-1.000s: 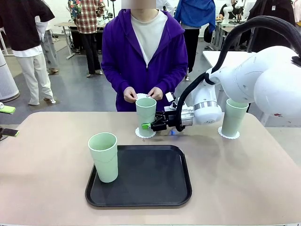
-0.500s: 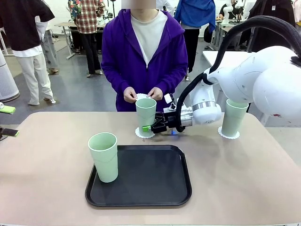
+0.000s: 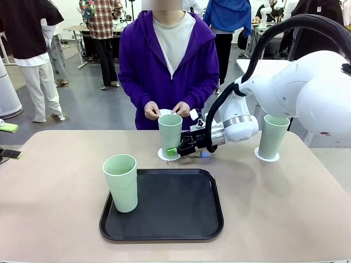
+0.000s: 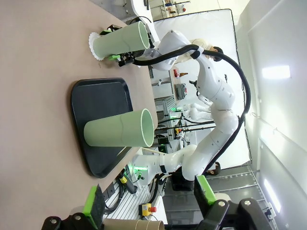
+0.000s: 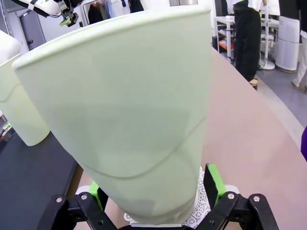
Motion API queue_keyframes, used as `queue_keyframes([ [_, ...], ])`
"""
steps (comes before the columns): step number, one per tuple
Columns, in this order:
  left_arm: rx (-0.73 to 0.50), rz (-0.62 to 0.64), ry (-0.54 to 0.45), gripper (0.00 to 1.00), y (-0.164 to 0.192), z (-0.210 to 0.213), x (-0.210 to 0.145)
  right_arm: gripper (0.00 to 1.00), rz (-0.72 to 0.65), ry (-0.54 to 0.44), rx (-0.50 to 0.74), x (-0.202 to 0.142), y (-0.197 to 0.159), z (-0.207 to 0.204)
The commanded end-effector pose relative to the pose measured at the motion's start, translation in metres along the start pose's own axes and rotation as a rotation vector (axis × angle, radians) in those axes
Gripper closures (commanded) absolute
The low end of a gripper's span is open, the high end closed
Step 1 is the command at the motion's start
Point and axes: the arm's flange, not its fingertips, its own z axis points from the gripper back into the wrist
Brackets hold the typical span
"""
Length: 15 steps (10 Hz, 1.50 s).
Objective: Place coasters on the table and set cups on them.
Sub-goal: Take one Reusable plastic cup from the Flat Tray and place it on a coaster set by the human.
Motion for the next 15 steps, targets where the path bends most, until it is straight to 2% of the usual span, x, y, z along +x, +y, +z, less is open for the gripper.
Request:
queue_keyframes([
  [1, -0.018, -0.016, -0.009, 0.0, -0.001, 0.0, 0.001, 0.0, -0.007, 0.077, -0.017, 0.013, 0.003, 0.006],
  [7, -0.018, -0.016, -0.009, 0.0, -0.001, 0.0, 0.001, 0.0, -0.013, 0.095, -0.061, 0.024, 0.007, 0.028],
  [15, -0.018, -0.016, -0.009, 0.0, -0.001, 0.0, 0.001, 0.0, -0.026, 0.098, -0.061, 0.021, 0.009, 0.027],
])
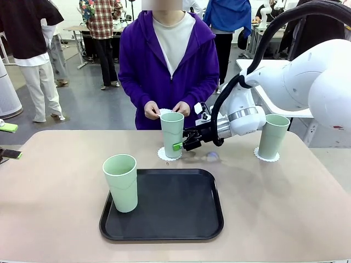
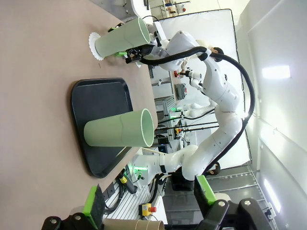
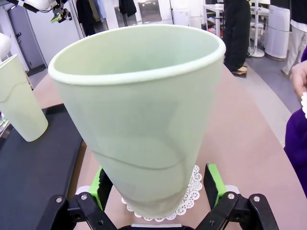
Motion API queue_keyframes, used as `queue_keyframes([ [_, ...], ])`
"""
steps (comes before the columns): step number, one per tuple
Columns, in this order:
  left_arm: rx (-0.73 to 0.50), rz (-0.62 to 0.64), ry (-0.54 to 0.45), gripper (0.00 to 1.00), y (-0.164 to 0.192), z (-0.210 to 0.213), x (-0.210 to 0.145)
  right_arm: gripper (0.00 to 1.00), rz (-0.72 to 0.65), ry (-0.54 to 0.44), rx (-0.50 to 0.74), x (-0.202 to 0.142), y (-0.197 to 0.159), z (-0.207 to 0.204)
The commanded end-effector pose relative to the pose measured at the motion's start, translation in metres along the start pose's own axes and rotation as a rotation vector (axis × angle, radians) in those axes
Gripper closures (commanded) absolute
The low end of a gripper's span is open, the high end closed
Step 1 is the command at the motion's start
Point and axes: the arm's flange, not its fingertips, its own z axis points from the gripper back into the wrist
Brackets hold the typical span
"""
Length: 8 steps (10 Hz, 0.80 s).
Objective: Place coasters on the table and set cups on them.
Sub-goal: Take one Reusable plastic cup from the Flat Tray and place it on a coaster set by the human.
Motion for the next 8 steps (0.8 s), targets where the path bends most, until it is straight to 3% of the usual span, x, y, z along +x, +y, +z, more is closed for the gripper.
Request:
queue_keyframes([
  [1, -0.018, -0.016, -0.009, 0.0, -0.001, 0.0, 0.001, 0.0, -0.029, 0.04, 0.006, 0.001, 0.007, -0.001],
  [4, -0.018, -0.016, -0.009, 0.0, -0.001, 0.0, 0.001, 0.0, -0.096, 0.032, 0.003, 0.002, 0.014, -0.005],
  [8, -0.018, -0.016, -0.009, 0.0, -0.001, 0.0, 0.001, 0.0, -0.124, 0.128, -0.046, 0.012, 0.024, 0.004],
])
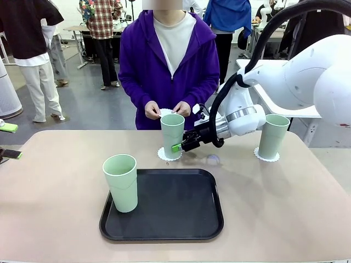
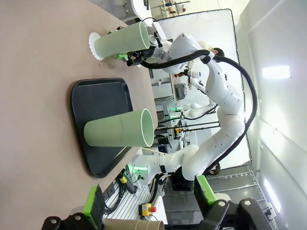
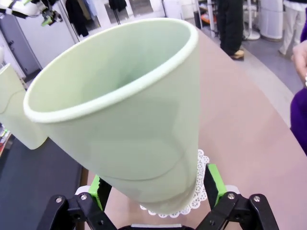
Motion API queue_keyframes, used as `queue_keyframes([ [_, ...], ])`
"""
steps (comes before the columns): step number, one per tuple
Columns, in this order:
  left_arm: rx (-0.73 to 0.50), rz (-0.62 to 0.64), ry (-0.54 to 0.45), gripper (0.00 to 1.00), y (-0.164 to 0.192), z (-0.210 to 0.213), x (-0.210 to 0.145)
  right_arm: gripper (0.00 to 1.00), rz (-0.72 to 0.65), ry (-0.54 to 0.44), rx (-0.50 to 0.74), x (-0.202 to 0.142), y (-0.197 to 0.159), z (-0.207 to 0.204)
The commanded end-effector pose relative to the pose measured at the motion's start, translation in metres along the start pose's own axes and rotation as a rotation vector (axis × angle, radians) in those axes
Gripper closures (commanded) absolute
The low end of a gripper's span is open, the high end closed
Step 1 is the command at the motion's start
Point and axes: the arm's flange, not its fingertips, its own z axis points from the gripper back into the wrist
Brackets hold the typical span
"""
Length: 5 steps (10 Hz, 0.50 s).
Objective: Place coasters on the table and set cups on them.
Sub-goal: Take one Reusable plastic cup from the Flat Tray and place it on a coaster set by the human.
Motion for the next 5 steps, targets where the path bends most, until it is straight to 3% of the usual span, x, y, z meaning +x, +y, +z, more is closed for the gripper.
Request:
queue_keyframes([
  [1, -0.018, -0.016, -0.009, 0.0, -0.001, 0.0, 0.001, 0.0, -0.026, 0.084, -0.022, 0.007, 0.013, 0.008],
  [5, -0.018, -0.016, -0.009, 0.0, -0.001, 0.0, 0.001, 0.0, -0.071, 0.167, -0.054, 0.014, 0.029, 0.022],
])
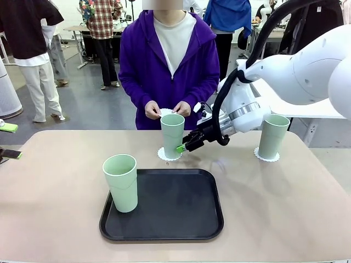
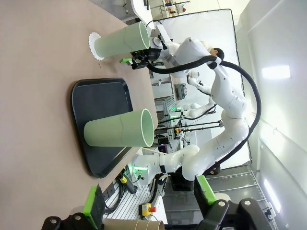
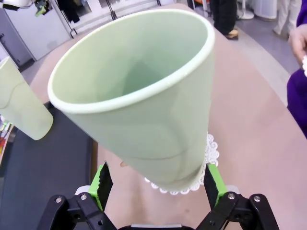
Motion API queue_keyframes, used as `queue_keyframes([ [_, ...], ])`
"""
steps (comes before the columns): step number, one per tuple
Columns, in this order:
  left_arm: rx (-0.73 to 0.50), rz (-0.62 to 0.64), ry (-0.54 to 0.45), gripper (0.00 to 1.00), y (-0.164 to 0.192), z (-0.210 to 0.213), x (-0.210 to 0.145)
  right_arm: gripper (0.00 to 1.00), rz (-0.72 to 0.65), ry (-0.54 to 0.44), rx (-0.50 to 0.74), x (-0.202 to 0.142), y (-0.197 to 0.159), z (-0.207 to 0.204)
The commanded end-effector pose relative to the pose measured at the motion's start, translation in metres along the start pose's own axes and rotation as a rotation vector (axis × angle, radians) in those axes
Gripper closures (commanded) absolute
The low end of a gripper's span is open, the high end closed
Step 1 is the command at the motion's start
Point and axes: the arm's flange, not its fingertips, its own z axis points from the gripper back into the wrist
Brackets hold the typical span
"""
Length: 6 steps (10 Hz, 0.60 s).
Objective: Place coasters on the table and set cups on them.
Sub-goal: Take one Reusable plastic cup from the Flat Tray and place it on a coaster set by the human.
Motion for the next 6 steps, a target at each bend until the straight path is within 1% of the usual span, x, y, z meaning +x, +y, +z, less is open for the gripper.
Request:
queue_keyframes([
  [1, -0.018, -0.016, -0.009, 0.0, -0.001, 0.0, 0.001, 0.0, -0.09, 0.116, -0.028, 0.013, 0.022, 0.015],
  [2, -0.018, -0.016, -0.009, 0.0, -0.001, 0.0, 0.001, 0.0, -0.132, 0.202, -0.067, 0.024, 0.033, 0.028],
  [3, -0.018, -0.016, -0.009, 0.0, -0.001, 0.0, 0.001, 0.0, -0.155, 0.259, -0.142, 0.041, 0.044, 0.045],
  [4, -0.018, -0.016, -0.009, 0.0, -0.001, 0.0, 0.001, 0.0, -0.185, 0.338, -0.226, 0.061, 0.057, 0.062],
  [6, -0.018, -0.016, -0.009, 0.0, -0.001, 0.0, 0.001, 0.0, -0.253, 0.446, -0.404, 0.104, 0.082, 0.1],
])
